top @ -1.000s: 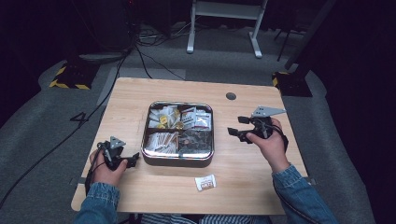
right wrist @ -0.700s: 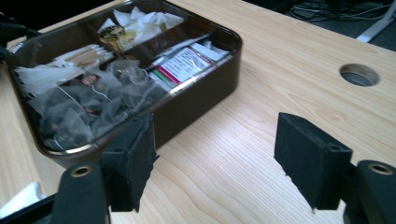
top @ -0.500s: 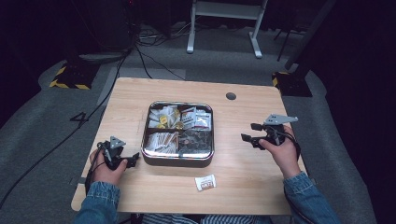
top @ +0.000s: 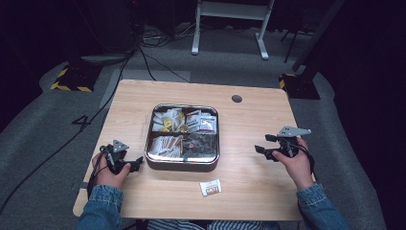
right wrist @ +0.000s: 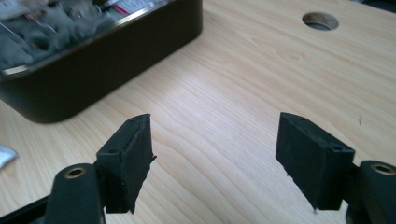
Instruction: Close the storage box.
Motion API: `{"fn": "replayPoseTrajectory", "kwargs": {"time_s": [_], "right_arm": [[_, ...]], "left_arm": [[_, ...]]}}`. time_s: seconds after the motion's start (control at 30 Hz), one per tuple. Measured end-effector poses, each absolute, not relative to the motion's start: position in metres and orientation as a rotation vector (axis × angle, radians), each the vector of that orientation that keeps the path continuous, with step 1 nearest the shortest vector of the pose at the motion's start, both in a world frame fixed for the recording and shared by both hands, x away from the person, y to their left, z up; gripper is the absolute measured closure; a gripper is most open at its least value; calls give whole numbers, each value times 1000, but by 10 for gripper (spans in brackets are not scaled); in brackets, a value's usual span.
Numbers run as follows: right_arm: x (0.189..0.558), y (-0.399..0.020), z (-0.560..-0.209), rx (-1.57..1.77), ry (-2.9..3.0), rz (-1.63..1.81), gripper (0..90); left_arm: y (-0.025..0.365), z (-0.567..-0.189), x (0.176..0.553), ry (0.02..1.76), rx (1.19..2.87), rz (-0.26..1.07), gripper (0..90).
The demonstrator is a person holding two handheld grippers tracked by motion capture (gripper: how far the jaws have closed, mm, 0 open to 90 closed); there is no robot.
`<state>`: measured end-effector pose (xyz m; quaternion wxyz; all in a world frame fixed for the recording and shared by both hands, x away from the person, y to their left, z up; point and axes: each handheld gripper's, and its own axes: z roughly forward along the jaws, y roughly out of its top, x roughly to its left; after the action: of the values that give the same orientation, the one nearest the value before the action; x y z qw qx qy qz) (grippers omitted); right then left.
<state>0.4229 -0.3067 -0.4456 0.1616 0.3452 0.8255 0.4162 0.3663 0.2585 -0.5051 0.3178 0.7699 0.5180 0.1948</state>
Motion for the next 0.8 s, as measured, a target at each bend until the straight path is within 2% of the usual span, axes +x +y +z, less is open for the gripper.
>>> {"fn": "replayPoseTrajectory", "kwargs": {"time_s": [0.33, 0.8], "right_arm": [[417, -316, -477, 1001, 2398, 1117, 249], [421, -316, -496, 1017, 2446, 1085, 223]], "left_arm": [[258, -505, 368, 1362, 2028, 511, 151], [258, -505, 368, 1361, 2029, 513, 152]]}}
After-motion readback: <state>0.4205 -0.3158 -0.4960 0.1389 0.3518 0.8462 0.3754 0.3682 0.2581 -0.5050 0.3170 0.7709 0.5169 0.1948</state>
